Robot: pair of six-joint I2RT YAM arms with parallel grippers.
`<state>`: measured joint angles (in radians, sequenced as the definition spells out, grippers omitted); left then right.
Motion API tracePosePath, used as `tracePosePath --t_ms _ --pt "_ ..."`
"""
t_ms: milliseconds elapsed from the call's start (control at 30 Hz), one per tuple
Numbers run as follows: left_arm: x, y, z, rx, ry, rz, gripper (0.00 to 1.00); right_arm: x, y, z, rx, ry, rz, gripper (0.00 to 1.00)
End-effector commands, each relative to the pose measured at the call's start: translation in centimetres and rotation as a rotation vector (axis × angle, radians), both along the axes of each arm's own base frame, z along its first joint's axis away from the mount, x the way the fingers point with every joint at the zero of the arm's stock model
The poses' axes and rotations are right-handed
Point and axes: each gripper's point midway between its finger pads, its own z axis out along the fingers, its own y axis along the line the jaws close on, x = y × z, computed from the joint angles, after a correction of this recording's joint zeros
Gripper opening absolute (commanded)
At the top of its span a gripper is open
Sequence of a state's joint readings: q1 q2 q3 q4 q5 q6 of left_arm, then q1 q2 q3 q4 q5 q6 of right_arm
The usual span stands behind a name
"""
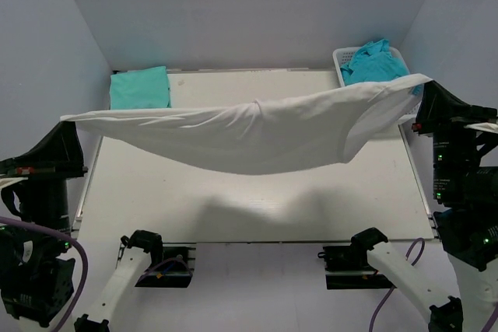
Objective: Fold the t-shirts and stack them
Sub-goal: Flatten out the tshirt
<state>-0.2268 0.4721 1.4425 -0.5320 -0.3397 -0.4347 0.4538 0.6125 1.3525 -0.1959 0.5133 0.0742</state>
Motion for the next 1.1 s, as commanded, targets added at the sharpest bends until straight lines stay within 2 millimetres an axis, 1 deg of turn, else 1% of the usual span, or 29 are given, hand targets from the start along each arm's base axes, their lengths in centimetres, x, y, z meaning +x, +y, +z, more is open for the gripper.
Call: tracePosePath --t_ms 0,67,100,133,200,233,300,333,367,400,433,467,500,533,567,600,633,667,700,733,767,800,833,867,900,933,967,1033,1067 --pt "2.5 -0.7 -1.2 0.023 0.091 -0.004 0.00 0.9 0.9 -0.7 -0.002 0.040 0.028 0.00" --pt "4.4 -1.2 -2.5 0.013 0.142 -0.013 0.00 2.3 1.4 -1.8 -0.003 0.081 0.022 0.00" --pt "5.9 -1.7 -3.2 0.024 0.174 -0.021 0.00 2.8 1.6 -2.2 -0.009 0.097 0.017 0.00" --pt "7.2 -2.0 -4.2 0.021 0.207 -0.025 0.00 4.2 2.0 -3.6 -0.021 0.138 0.006 0.00" --pt "9.6 -2.8 -5.9 0.037 0.277 -0.036 0.00 5.9 2.5 -4.4 -0.024 0.159 -0.010 0.00" --pt "12.4 -3.1 -8.2 0.036 0.363 -0.017 0.00 7.9 3.1 -6.9 -0.046 0.225 -0.031 0.00" --pt "15.4 -3.2 -11.0 0.037 0.447 0.021 0.00 10.5 3.6 -9.7 -0.041 0.294 -0.073 0.00" --pt "17.3 -3.4 -14.3 0.053 0.525 0.034 0.00 12.3 4.0 -11.5 -0.050 0.342 -0.100 0.00" --pt "20.1 -3.6 -17.6 0.072 0.616 0.051 0.00 14.3 5.1 -15.8 -0.093 0.437 -0.102 0.00" --pt "21.9 -3.7 -20.4 0.083 0.673 0.074 0.00 16.2 5.8 -18.0 -0.094 0.479 -0.105 0.00" --pt "23.3 -3.9 -22.5 0.088 0.729 0.085 0.00 17.3 6.5 -19.2 -0.093 0.497 -0.085 0.00" --pt "25.9 -4.5 -27.2 0.109 0.861 0.090 0.00 19.1 7.5 -23.3 -0.123 0.590 -0.060 0.00" --pt "27.1 -4.5 -29.6 0.115 0.920 0.107 0.00 21.1 7.7 -26.4 -0.138 0.661 -0.067 0.00" --pt "28.3 -4.4 -31.0 0.122 0.964 0.119 0.00 22.0 8.5 -27.9 -0.138 0.697 -0.037 0.00" --pt "29.6 -4.2 -32.6 0.112 1.000 0.131 0.00 23.9 9.0 -29.9 -0.145 0.751 -0.015 0.00" --pt "31.0 -4.5 -33.7 0.115 1.010 0.132 0.00 25.5 9.4 -33.3 -0.160 0.829 -0.013 0.00" --pt "32.9 -4.5 -36.5 0.125 1.070 0.143 0.00 27.2 9.1 -32.8 -0.135 0.825 0.001 0.00" --pt "34.0 -4.5 -37.5 0.121 1.088 0.133 0.00 29.3 10.3 -33.9 -0.140 0.856 0.047 0.00" --pt "35.6 -4.8 -37.0 0.118 1.075 0.132 0.00 30.0 9.7 -38.2 -0.156 0.982 0.038 0.00" --pt "36.9 -4.8 -39.6 0.131 1.130 0.123 0.12 31.6 10.7 -36.7 -0.147 0.960 0.082 0.00" --pt "37.6 -4.6 -40.2 0.138 1.150 0.119 0.24 32.1 11.0 -39.9 -0.173 1.052 0.097 0.07" --pt "39.0 -4.8 -39.2 0.133 1.130 0.118 0.37 34.7 11.7 -38.4 -0.168 1.019 0.112 0.15" --pt "40.0 -4.6 -40.0 0.153 1.162 0.107 0.55 35.6 12.1 -40.4 -0.186 1.077 0.146 0.35" --pt "39.8 -4.8 -41.3 0.159 1.200 0.098 0.63 34.8 12.0 -41.2 -0.202 1.123 0.157 0.45" --pt "40.6 -4.9 -40.3 0.155 1.182 0.098 0.75 36.0 12.3 -40.2 -0.206 1.099 0.173 0.63" --pt "40.5 -4.8 -40.7 0.180 1.206 0.095 0.99 35.8 12.6 -40.7 -0.216 1.118 0.191 0.77" --pt "40.7 -4.3 -40.1 0.173 1.201 0.103 1.00 35.7 12.8 -40.7 -0.220 1.120 0.201 0.90" --pt "39.8 -4.4 -40.3 0.179 1.238 0.094 1.00 35.4 12.9 -40.2 -0.215 1.112 0.212 0.90" --pt "39.1 -4.4 -40.5 0.180 1.253 0.084 1.00 34.8 12.9 -38.9 -0.212 1.090 0.217 0.90"
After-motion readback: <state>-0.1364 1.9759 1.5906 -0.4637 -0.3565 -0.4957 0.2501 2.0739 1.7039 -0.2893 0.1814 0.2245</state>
